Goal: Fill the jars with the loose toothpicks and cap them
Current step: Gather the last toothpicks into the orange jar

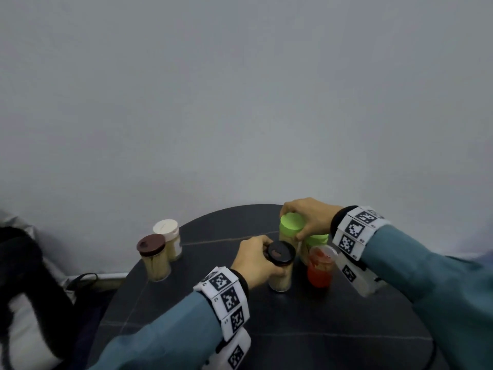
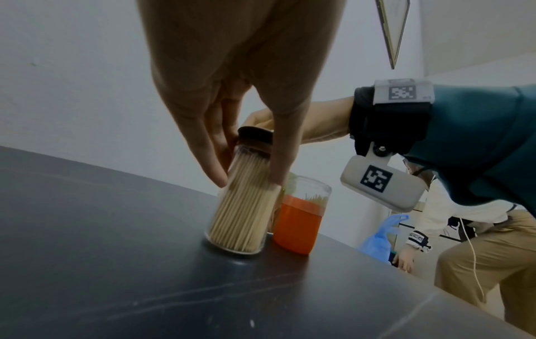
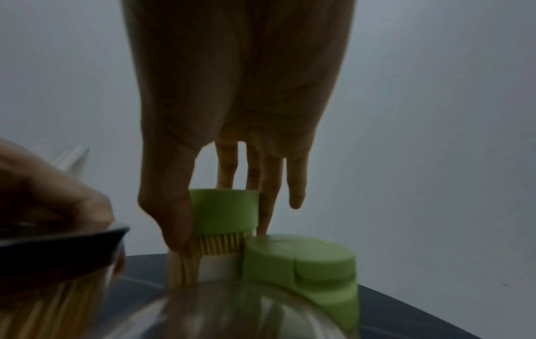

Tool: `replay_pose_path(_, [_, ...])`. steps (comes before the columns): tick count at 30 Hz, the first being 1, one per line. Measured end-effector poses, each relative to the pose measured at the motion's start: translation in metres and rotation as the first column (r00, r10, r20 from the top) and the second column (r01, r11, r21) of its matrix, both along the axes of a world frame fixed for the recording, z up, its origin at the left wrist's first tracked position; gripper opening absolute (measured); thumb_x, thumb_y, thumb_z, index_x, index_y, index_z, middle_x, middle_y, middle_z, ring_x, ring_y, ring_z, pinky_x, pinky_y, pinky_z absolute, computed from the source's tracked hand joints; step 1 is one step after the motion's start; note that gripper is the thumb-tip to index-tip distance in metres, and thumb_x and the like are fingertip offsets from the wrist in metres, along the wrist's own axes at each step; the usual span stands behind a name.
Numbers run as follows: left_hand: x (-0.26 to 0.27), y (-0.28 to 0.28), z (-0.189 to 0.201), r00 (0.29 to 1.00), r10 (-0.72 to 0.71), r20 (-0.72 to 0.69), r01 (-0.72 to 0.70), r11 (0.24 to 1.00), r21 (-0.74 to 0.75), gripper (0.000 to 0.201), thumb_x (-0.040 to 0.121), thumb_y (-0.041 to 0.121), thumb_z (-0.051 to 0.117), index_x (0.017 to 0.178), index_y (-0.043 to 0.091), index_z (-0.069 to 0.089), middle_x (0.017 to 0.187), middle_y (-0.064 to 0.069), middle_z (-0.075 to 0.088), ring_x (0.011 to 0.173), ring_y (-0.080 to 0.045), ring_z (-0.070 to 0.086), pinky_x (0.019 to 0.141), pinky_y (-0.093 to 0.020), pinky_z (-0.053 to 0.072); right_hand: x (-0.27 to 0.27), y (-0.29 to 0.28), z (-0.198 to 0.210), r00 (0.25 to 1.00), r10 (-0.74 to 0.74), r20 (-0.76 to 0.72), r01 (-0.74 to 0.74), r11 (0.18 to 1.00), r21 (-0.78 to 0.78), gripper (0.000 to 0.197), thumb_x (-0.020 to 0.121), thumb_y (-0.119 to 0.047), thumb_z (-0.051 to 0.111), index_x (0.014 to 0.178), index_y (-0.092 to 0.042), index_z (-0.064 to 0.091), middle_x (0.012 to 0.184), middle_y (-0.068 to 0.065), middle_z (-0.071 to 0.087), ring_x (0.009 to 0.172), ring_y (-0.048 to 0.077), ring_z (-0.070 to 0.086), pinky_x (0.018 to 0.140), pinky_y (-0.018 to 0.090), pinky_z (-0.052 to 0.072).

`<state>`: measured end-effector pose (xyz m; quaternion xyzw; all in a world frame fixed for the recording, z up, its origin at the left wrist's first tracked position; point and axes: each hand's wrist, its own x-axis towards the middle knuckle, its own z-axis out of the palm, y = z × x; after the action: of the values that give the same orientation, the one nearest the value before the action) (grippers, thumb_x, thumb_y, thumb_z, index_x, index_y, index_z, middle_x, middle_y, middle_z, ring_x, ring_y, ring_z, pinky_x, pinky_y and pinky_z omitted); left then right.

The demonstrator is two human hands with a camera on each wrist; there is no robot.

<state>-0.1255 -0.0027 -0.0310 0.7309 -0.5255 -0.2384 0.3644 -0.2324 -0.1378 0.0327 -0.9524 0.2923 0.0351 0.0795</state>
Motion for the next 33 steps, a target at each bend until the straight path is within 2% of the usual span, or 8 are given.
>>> replay_pose_path(6, [-0.003,-0.011,-0.007,0.999,-0.012,-0.034,0.012,1.0,0.007,0.039,0.064,0.009,0.083,0.094,0.018,0.06,0.096,0.001,0.064,0.087,-0.01,0.059,0.063,-0.01,0.043,0.004,-0.01,-0.021,0.999,0.019,-0.044,-0.017,0.999,0.035,0.056,0.073,-0.013,0.074,0.123,-0.014,0.05,0.124,0.008,0.054,0.113,0.023,0.051,0.094,0.033,0.042])
replay_pose_path(10, [-0.005,-0.014,-0.009,0.997,0.008,-0.08,-0.007,1.0,0.011,0.044,0.064,0.009,0.084,0.097,0.018,0.057,0.104,-0.003,0.066,0.092,-0.012,0.061,0.074,-0.018,0.048,0.001,-0.014,-0.024,0.999,-0.006,-0.037,0.009,0.996,0.094,0.068,0.074,-0.013,0.074,0.134,-0.018,0.042,0.133,0.005,0.05,0.121,0.022,0.047,0.101,0.034,0.039])
replay_pose_path(13, [-0.006,-0.015,-0.009,0.992,0.005,-0.123,0.0,0.999,0.04,0.06,0.063,0.008,0.085,0.111,0.016,0.05,0.114,-0.003,0.06,0.1,-0.014,0.058,0.083,-0.024,0.05,-0.011,-0.015,-0.014,0.999,-0.052,0.004,0.051,0.985,0.162,0.077,0.077,-0.017,0.074,0.141,-0.016,0.032,0.142,0.005,0.041,0.131,0.02,0.04,0.107,0.031,0.033])
replay_pose_path(17, [-0.006,-0.014,-0.003,0.998,-0.037,-0.051,0.042,0.994,0.097,0.113,0.062,0.018,0.088,0.148,0.015,0.015,0.149,-0.008,0.027,0.137,-0.023,0.03,0.109,-0.033,0.033,-0.037,-0.013,-0.008,0.994,-0.107,0.012,0.101,0.963,0.249,0.096,0.073,-0.023,0.078,0.147,-0.018,0.017,0.152,0.003,0.025,0.139,0.018,0.027,0.111,0.027,0.025])
replay_pose_path(20, [-0.014,-0.016,0.005,0.985,-0.162,0.054,0.151,0.975,0.164,0.13,0.067,0.019,0.085,0.149,0.026,-0.016,0.157,-0.007,-0.017,0.146,-0.026,-0.01,0.116,-0.04,0.013,-0.05,-0.005,-0.017,0.99,-0.108,-0.086,0.128,0.948,0.291,0.117,0.068,-0.026,0.083,0.149,-0.02,-0.001,0.156,0.005,0.009,0.143,0.019,0.013,0.114,0.031,0.02])
replay_pose_path(22, [-0.018,-0.021,0.007,0.963,-0.237,0.126,0.207,0.955,0.213,0.127,0.073,0.015,0.08,0.146,0.032,-0.022,0.152,-0.005,-0.035,0.142,-0.027,-0.024,0.116,-0.041,0.01,-0.052,-0.001,-0.025,0.978,-0.093,-0.187,0.136,0.963,0.234,0.127,0.065,-0.031,0.084,0.148,-0.022,-0.012,0.156,0.008,-0.009,0.145,0.023,-0.001,0.117,0.037,0.013])
replay_pose_path(25, [-0.024,-0.027,0.006,0.929,-0.308,0.207,0.253,0.934,0.253,0.113,0.082,0.004,0.067,0.147,0.029,-0.022,0.15,-0.004,-0.038,0.141,-0.026,-0.029,0.116,-0.041,0.006,-0.053,0.002,-0.037,0.962,-0.106,-0.25,0.15,0.975,0.165,0.136,0.061,-0.03,0.086,0.145,-0.025,-0.02,0.152,0.01,-0.028,0.144,0.031,-0.006,0.116,0.049,0.016])
replay_pose_path(33, [-0.03,-0.035,0.003,0.939,-0.286,0.193,0.235,0.94,0.249,0.093,0.087,0.007,0.063,0.151,0.016,-0.005,0.156,-0.006,-0.025,0.144,-0.025,-0.019,0.116,-0.034,0.006,-0.053,0.002,-0.049,0.982,-0.111,-0.154,0.136,0.978,0.16,0.13,0.065,-0.018,0.084,0.146,-0.021,-0.017,0.151,0.012,-0.026,0.144,0.035,0.002,0.114,0.047,0.022])
